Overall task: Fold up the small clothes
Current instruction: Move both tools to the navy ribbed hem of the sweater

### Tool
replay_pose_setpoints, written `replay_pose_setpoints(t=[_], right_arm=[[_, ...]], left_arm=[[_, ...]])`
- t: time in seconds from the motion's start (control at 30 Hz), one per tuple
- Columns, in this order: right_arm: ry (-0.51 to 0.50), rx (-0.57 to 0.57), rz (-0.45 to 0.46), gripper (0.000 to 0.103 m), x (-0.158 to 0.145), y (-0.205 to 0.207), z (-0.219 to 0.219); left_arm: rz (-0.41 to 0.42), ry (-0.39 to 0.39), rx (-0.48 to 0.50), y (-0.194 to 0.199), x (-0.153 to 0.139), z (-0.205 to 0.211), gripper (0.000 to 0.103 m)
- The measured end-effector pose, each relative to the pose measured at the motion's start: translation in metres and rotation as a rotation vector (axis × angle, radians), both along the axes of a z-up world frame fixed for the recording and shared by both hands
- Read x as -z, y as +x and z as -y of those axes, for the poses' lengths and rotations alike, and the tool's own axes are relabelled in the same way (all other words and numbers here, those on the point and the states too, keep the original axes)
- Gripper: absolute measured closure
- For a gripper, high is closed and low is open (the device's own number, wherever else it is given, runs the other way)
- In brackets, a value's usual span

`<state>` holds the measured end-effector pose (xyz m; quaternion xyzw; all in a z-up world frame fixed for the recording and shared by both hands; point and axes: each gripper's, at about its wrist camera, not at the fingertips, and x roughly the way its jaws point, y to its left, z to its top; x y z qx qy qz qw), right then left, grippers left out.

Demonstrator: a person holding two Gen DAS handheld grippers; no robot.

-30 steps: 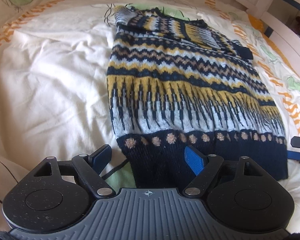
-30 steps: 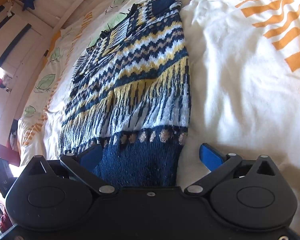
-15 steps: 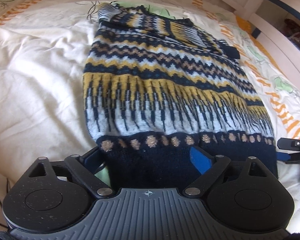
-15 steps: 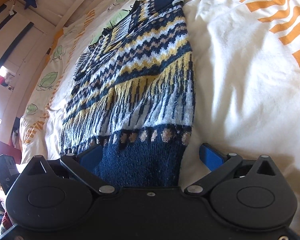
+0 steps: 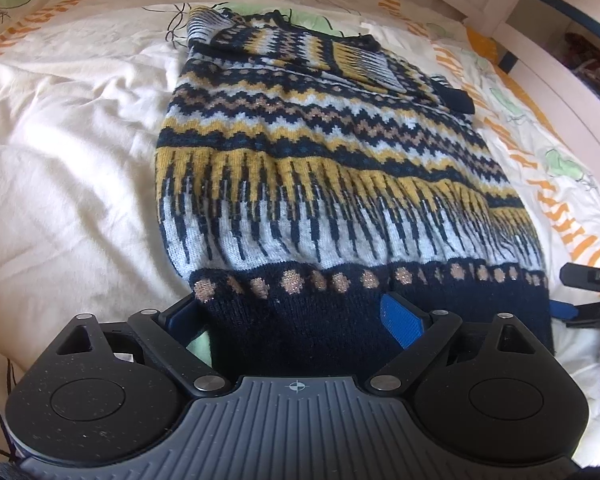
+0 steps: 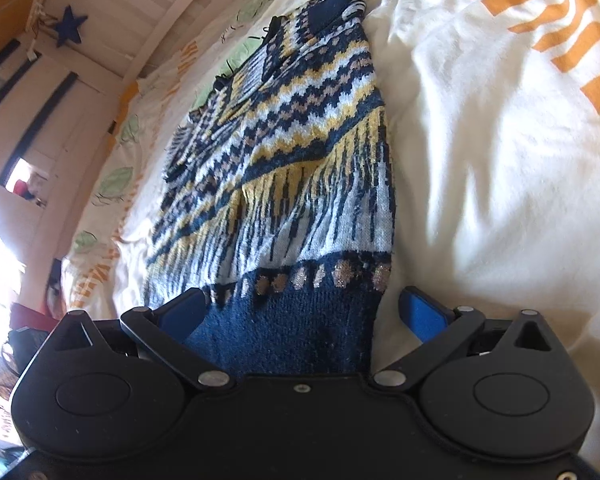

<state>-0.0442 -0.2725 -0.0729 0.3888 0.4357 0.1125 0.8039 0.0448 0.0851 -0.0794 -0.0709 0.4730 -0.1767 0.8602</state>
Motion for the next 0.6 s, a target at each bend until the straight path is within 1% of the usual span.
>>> replay_pose_setpoints(t=[0.03,0.07,0.1,0.13,0.2,0.23,0.3,0.33,0.4,0.47,0.5,0.6], right_arm=[[0.010,0.003,0.002,0.000,0.000,0.000,0.001],[0.016,0.005,0.003,0.000,0.000,0.000,0.001],[0.020,0.003,0.005,0.000,0.000,-0.001,0.001],[0.022,-0.001,0.009,0.000,0.000,-0.001,0.001],[0.025,-0.014,0.016,0.000,-0.001,-0.001,-0.001],[0.025,-0.023,0.020,0.000,-0.001,-0.001,-0.002],[0.025,-0.040,0.026,0.000,-0.002,-0.001,-0.004],[0.025,-0.048,0.029,0.000,-0.002,-0.001,-0.005],[0.015,-0.058,0.031,0.001,-0.002,-0.001,-0.006],[-0.002,-0.063,0.029,0.003,-0.003,-0.001,-0.009],[-0.011,-0.066,0.029,0.006,-0.004,-0.001,-0.010],[-0.032,-0.073,0.023,0.009,-0.004,-0.001,-0.013]], left_arm=[[0.001,0.006,-0.004,0.000,0.000,0.001,0.012],[0.002,0.009,-0.009,0.000,0.000,0.001,0.015],[0.006,0.013,-0.016,0.000,-0.001,0.002,0.023],[0.011,0.017,-0.024,-0.001,-0.002,0.001,0.027],[0.015,0.023,-0.037,-0.001,-0.003,0.001,0.041],[0.018,0.026,-0.044,-0.001,-0.004,0.000,0.045],[0.026,0.018,-0.056,-0.002,-0.006,-0.002,0.058],[0.029,0.014,-0.061,-0.003,-0.006,-0.002,0.061],[0.035,0.006,-0.070,-0.004,-0.006,-0.003,0.070],[0.040,-0.002,-0.076,-0.005,-0.007,-0.003,0.071],[0.043,-0.002,-0.076,-0.006,-0.006,-0.003,0.072],[0.043,-0.007,-0.079,-0.006,-0.005,-0.004,0.071]])
